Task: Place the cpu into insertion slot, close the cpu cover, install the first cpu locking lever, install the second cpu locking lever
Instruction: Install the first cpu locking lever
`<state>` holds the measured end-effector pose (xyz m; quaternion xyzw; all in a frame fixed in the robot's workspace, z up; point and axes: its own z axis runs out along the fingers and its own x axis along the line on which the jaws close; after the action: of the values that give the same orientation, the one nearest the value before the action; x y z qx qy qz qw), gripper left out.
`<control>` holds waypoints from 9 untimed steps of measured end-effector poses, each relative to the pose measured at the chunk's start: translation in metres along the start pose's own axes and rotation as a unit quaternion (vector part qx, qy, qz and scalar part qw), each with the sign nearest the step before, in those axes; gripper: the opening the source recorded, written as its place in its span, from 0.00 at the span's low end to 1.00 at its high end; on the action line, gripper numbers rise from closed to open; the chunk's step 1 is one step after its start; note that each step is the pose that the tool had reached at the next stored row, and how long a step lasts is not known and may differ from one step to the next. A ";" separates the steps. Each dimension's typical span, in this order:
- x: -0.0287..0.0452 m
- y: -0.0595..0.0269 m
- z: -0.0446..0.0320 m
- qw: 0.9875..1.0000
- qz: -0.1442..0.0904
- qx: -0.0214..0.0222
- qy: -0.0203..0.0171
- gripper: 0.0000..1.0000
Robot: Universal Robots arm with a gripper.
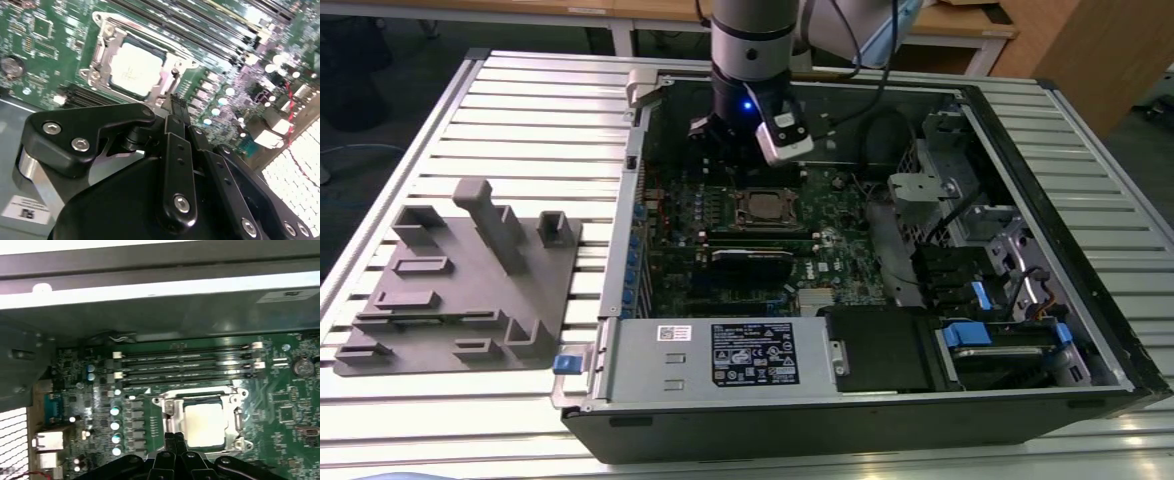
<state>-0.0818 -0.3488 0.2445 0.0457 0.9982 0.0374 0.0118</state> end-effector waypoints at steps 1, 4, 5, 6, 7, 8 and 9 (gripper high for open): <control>0.0028 -0.0003 0.0001 1.000 0.000 0.000 0.000 0.11; 0.0102 -0.0009 0.0004 1.000 0.000 0.000 0.000 0.11; 0.0123 -0.0012 0.0004 1.000 0.000 0.000 0.000 0.11; 0.0139 -0.0013 0.0004 1.000 0.000 0.000 0.000 0.11; 0.0141 -0.0013 0.0005 1.000 0.000 0.000 0.000 0.11; 0.0141 -0.0013 0.0005 1.000 0.000 0.000 0.000 0.11; 0.0142 -0.0013 0.0005 1.000 0.000 0.000 0.000 0.11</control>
<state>-0.0959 -0.3488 0.2437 0.0456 0.9982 0.0375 0.0118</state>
